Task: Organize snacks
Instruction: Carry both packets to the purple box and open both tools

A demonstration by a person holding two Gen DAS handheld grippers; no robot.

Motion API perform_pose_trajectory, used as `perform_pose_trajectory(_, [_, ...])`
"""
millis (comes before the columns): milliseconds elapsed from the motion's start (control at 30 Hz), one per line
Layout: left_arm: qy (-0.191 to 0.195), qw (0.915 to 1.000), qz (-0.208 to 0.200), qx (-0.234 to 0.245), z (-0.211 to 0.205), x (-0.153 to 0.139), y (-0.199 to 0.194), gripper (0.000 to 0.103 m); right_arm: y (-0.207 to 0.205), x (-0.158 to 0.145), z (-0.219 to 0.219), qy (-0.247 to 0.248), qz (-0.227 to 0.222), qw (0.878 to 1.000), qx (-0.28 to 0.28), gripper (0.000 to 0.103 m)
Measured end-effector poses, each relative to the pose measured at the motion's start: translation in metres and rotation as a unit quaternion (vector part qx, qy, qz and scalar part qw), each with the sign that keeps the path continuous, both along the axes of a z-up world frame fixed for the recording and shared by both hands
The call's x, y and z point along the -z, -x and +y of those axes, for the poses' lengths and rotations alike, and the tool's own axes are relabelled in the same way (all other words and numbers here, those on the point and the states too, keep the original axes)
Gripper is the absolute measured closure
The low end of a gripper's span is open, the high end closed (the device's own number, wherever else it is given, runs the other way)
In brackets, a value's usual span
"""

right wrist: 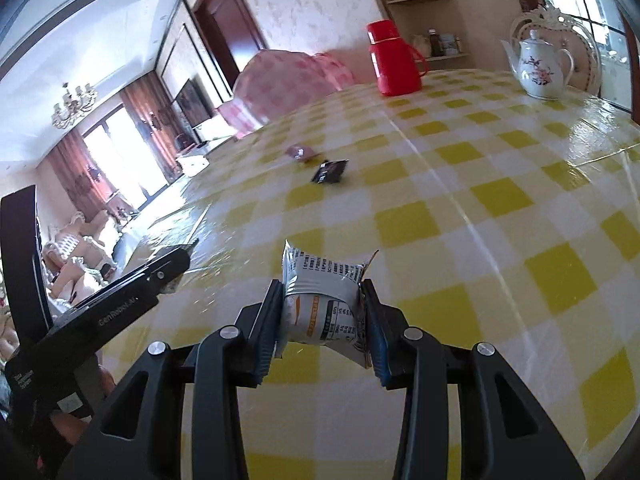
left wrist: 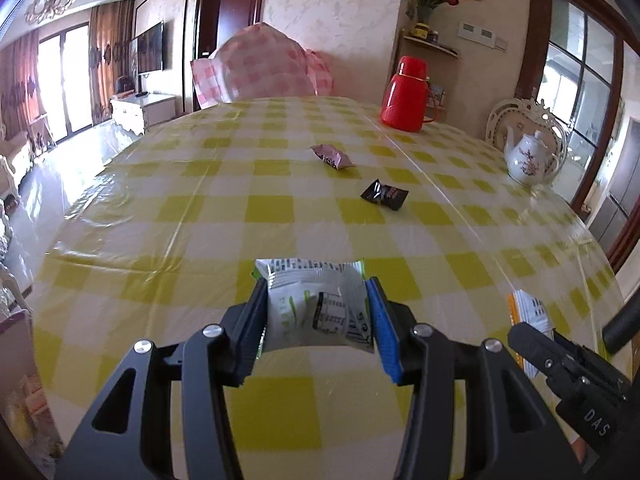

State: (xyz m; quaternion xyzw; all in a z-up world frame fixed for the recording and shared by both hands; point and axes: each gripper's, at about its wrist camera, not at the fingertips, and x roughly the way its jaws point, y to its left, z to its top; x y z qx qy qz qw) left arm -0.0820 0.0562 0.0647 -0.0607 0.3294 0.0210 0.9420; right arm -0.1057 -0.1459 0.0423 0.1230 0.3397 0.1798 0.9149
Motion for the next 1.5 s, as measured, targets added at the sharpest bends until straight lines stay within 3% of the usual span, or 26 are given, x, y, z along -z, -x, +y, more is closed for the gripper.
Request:
perform_pose_trajectory(333, [-0.029,0.9994,-0.018,0.001,0.022,-0.01,0.053,0.054,0.038,-0.002,0.034,0.011,-0.006,0.999,-0.037,0.064])
perform_pose_trajectory(800, [-0.042,0.9984,-0.018,-0.034,0.093,-0.008,0.114,0.054,0.09,-0.01,0.138,0.063,-0.029,0.988,-0.14,0.064])
perform_pose_trajectory(1333, [-0.059,0.9914,0.006,-0.117,0.208,-0.008,0.175,0.054,0.151,0.004,0.257,0.114,-0.038,0.951,-0.286,0.064])
perform_pose_trajectory(1500, [-0.075,0.9878,0.029,-0.134,0.232,-0.004,0.184,0.054,0.172,0.015,0.285,0.132,-0.042,0.93,-0.339,0.064])
